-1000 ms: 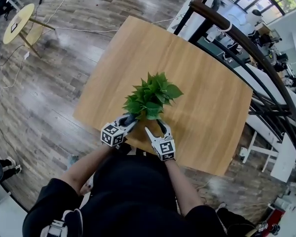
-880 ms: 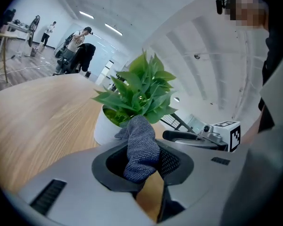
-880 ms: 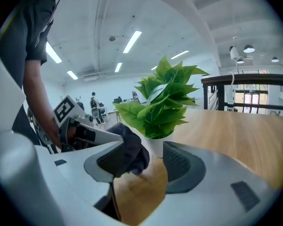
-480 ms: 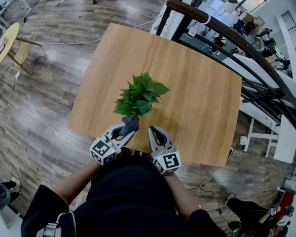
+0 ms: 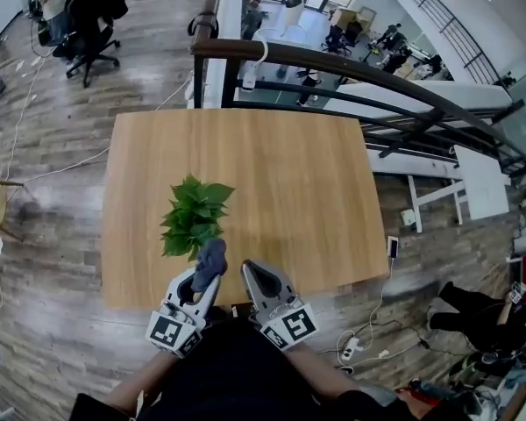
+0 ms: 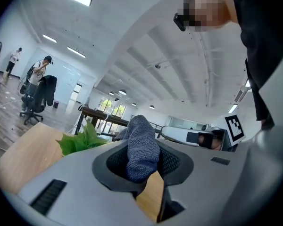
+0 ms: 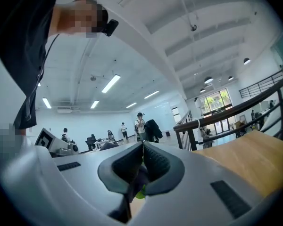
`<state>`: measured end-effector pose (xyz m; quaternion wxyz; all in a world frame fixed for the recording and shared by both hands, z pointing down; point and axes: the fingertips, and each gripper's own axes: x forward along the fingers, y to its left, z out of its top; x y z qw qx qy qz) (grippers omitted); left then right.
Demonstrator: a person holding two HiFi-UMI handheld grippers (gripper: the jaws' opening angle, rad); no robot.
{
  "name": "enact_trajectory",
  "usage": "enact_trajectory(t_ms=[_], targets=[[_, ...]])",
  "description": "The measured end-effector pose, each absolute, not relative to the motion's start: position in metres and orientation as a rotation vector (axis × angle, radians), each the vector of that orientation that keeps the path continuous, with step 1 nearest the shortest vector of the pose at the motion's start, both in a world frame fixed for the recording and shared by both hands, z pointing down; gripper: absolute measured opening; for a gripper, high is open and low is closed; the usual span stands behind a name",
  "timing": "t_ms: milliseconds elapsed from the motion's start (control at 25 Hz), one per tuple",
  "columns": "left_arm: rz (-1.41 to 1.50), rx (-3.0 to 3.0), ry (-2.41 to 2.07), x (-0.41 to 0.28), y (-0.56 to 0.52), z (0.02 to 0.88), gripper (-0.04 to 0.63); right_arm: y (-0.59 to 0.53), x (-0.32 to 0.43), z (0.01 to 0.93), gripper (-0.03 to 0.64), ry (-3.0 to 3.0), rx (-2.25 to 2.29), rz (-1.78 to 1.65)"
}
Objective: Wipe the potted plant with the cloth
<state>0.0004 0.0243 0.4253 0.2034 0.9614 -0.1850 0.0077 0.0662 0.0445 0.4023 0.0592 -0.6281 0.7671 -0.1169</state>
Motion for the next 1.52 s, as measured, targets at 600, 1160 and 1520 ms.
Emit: enact_trajectory(t_ms=[600, 1160, 1520], targets=[[-0.211, 2.803, -0.609, 0.014, 0.016, 0.384, 0.121, 0.059, 0.074, 0.387, 0.018, 2.372, -1.953, -0.134], [-0.198, 2.839, -0.542, 0.043, 0.000, 0.409, 0.121, 0.030, 0.098, 0.383, 0.018, 2.351, -1.987, 0.010], [-0.145, 2.783, -0.654, 0.001, -0.019, 0.382, 0.121, 0.011, 0.064, 0.363, 0.018, 2.400, -1.976, 0.020]])
